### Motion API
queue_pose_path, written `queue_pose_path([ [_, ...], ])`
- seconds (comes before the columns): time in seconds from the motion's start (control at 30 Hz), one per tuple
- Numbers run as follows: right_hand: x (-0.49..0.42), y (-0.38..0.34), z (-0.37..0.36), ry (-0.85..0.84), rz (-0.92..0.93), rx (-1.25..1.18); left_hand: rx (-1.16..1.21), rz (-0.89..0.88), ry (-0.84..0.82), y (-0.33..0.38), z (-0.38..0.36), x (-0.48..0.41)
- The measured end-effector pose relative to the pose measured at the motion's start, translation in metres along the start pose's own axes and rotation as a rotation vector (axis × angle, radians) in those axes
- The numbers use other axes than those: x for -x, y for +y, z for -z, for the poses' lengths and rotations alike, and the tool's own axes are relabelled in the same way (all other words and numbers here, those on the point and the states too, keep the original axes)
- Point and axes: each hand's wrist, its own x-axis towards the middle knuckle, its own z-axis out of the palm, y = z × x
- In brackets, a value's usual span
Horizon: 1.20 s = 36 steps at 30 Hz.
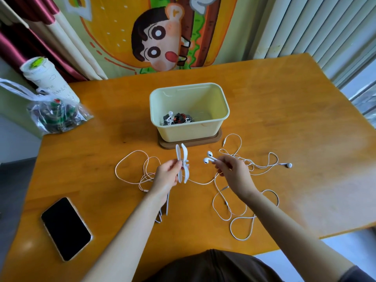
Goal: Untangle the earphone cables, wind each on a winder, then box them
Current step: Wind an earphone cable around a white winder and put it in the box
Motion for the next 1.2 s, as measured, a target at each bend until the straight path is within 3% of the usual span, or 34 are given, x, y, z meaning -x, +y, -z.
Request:
queue_pose_path([
  [0.23, 0.011, -0.025, -0.012, -0.029, 0.056, -0.175, 0.162, 0.032, 0.0, -0.001, -0.022, 0.016],
  [0.57, 0.018, -0.03, -0.006, 0.03, 0.158, -0.012, 0.167, -0.007, 0.02, 0.009, -0.031, 0.03],
  [0.73, 0.021, -0.034, -0.001, 0.063, 0.206, 0.002, 0.12, -0.012, -0.069, 0.014, -0.033, 0.038],
  [1.0, 0.027, -0.038, -0.001, 0.118, 0.228, -0.022, 0.157, -0.048, -0.057, 0.015, -0.03, 0.041],
  [1.2, 0.031, -0.041, -0.002, 0.162, 0.391, 0.058, 0.173, -0.07, -0.042, 0.018, -0.03, 0.044],
])
